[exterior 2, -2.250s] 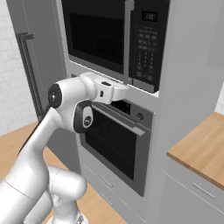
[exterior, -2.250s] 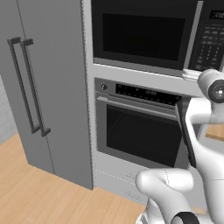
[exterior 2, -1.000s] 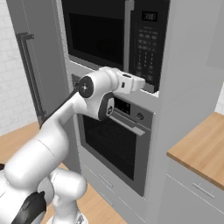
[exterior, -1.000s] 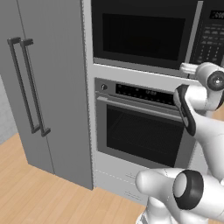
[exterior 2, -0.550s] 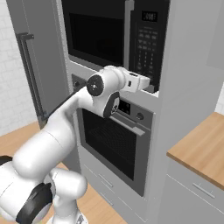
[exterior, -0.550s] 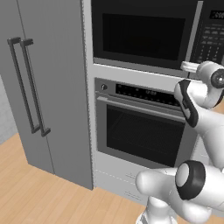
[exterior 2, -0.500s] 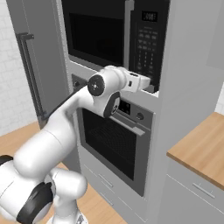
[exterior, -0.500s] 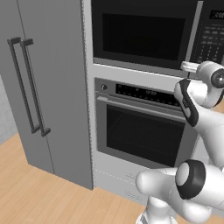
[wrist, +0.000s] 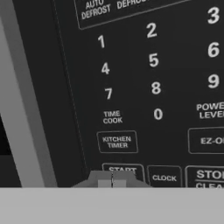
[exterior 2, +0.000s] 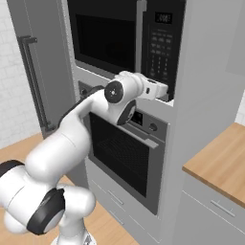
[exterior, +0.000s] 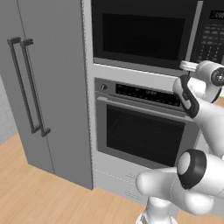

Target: Pick the mushroom from the sink and place it in the bowl. Then pick the bowl and place it in the microwave. Then close the microwave door and press the start button.

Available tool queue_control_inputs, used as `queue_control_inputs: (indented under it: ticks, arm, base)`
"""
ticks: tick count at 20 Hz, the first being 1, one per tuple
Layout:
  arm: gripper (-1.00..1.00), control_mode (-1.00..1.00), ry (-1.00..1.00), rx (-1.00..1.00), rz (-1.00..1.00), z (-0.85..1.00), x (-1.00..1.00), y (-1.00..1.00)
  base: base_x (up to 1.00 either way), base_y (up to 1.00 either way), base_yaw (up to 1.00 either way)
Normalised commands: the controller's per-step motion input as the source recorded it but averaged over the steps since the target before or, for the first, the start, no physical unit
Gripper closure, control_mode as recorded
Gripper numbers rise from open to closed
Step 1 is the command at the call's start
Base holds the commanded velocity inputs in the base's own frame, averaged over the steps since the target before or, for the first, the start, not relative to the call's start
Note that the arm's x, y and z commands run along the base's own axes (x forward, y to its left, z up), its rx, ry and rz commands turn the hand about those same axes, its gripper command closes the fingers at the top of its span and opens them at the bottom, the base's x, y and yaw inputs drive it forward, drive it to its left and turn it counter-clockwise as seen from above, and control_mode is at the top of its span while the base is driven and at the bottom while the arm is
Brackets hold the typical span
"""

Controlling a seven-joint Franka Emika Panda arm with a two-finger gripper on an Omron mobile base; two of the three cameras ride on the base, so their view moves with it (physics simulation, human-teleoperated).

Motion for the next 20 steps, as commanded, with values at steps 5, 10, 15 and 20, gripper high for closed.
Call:
queue_control_inputs:
  ticks: [5, 10, 15, 20]
  arm:
    - [1.00, -1.00, 0.00, 0.04, 0.07, -0.23, 0.14, -0.20]
    - [1.00, -1.00, 0.00, 0.04, 0.10, -0.22, 0.63, -0.17]
    - [1.00, -1.00, 0.00, 0.10, 0.13, 0.00, 1.00, -0.38]
    - [1.00, -1.00, -0.04, 0.04, 0.10, 0.00, -0.16, 0.19]
  base:
    - [0.00, 0.00, 0.00]
    - [0.00, 0.00, 0.00]
    - [0.00, 0.00, 0.00]
    - [0.00, 0.00, 0.00]
